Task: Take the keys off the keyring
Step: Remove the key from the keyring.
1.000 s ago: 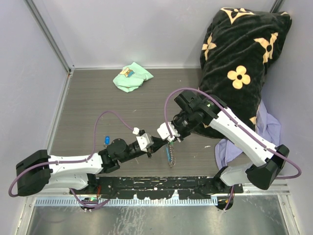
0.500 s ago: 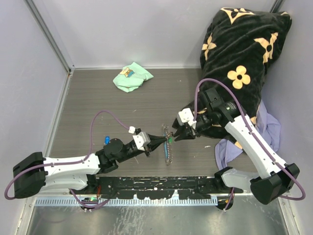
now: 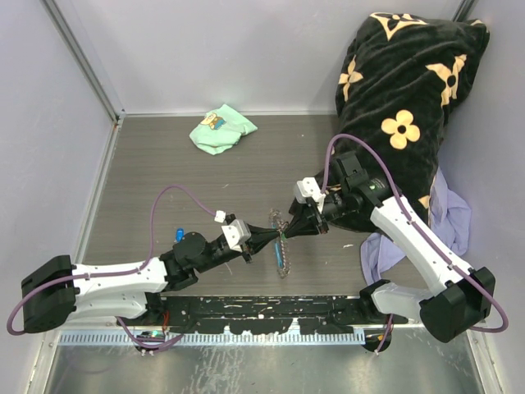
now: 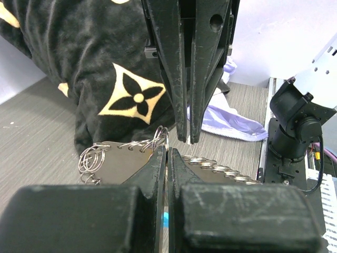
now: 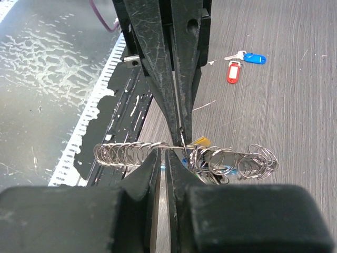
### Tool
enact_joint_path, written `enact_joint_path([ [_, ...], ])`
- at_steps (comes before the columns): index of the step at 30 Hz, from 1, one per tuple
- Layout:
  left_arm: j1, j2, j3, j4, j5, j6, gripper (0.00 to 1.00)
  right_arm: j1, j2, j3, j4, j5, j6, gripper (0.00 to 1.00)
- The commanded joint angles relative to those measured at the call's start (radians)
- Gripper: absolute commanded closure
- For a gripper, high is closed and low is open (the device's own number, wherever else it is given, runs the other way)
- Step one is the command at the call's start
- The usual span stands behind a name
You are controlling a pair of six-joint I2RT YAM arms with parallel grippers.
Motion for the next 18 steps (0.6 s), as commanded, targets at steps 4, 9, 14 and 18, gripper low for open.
enact_joint_path([
  [4,-0.004,-0.038,0.017,0.121,-0.005,-0.016,1.00,-0.003,-0.008,-0.014,0.099,0.013,0.084,0.87],
  [9,-0.004,-0.047,0.013,0.121,-0.007,-0.016,1.00,-0.005,-0.015,-0.015,0.094,0.047,0.087,0.87],
  [14,-0.004,-0.046,0.015,0.120,-0.002,-0.017,1.00,-0.007,-0.015,-0.014,0.092,0.044,0.088,0.86],
  [18,-0.004,-0.044,0.018,0.123,0.004,-0.020,1.00,-0.007,-0.004,-0.016,0.115,0.022,0.114,0.84],
])
